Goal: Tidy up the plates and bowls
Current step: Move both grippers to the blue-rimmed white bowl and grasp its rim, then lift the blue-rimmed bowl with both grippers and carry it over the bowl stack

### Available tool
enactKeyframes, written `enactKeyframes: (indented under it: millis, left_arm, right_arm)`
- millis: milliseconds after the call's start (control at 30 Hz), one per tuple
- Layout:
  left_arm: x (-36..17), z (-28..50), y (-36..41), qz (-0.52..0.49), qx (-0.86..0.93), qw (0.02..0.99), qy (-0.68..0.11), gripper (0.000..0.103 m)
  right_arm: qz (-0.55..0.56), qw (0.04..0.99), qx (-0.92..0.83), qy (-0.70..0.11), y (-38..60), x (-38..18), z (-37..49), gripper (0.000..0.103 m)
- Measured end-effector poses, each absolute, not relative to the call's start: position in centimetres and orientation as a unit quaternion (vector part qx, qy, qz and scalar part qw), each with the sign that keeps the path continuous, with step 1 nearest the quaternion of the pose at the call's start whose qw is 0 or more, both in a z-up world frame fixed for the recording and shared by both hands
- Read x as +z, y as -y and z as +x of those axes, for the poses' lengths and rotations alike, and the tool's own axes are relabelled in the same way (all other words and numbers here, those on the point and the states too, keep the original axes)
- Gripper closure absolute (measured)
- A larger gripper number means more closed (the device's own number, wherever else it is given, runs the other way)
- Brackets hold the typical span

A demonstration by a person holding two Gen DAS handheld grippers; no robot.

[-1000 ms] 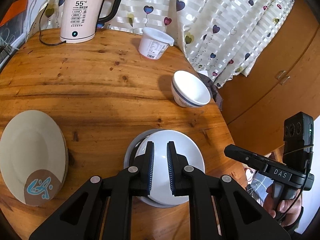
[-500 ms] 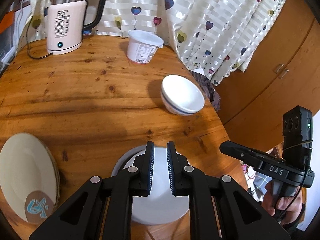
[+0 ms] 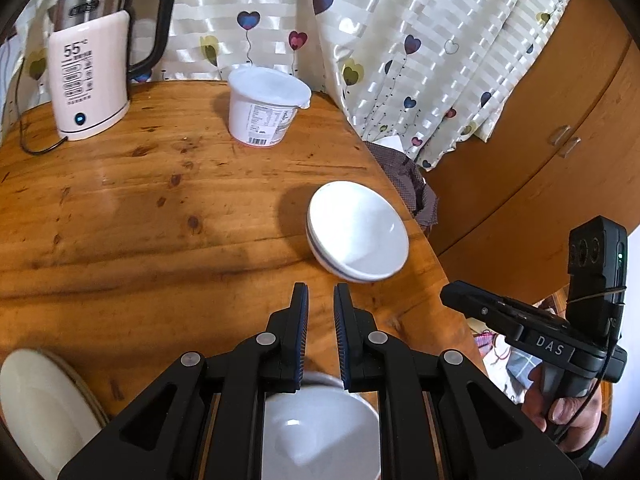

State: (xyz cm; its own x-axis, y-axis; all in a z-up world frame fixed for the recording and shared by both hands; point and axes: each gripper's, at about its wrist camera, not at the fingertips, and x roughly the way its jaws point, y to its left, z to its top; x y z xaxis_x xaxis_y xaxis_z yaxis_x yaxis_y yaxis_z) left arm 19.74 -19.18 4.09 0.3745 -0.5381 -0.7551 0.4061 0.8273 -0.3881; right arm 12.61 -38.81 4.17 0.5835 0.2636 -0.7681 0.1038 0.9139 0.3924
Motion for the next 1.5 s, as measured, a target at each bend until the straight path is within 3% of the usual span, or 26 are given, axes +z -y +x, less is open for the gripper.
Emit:
enactKeyframes:
  millis: [233, 433, 1167, 1367, 1500]
  left_arm:
    - [2.9, 22.6, 20.6, -0.064, -0.288, 0.815, -0.499, 0.089]
    - [2.2, 24.8, 21.9, -0.061, -0.299, 0.803, -0.512, 0.077]
    - [-1.4, 28.8, 24.5, -0.063, -0.3, 0.775, -0.553, 0.076]
    - [-2.1, 29.0, 25.1, -0.06, -0.305, 0.769, -0.559, 0.077]
    - [-1.8, 29.0, 25.4, -0.055, -0.312, 0.768, -0.557, 0.076]
  right_arm:
    - [0.205, 0.865, 0.034, -0.457, 39.8, 3.4, 14.7, 0.075]
    - [0.209, 0.861, 0.026, -0.463, 40.6, 2.7, 16.7, 0.075]
    - [0.214, 0.848, 0.016, -0.484, 41.7, 0.1, 20.3, 0.075]
    - [0.221, 0.843, 0.019, -0.491, 41.7, -0.7, 20.9, 0.085]
    - [0.216, 0.844, 0.018, -0.491, 41.4, -0.7, 21.2, 0.086]
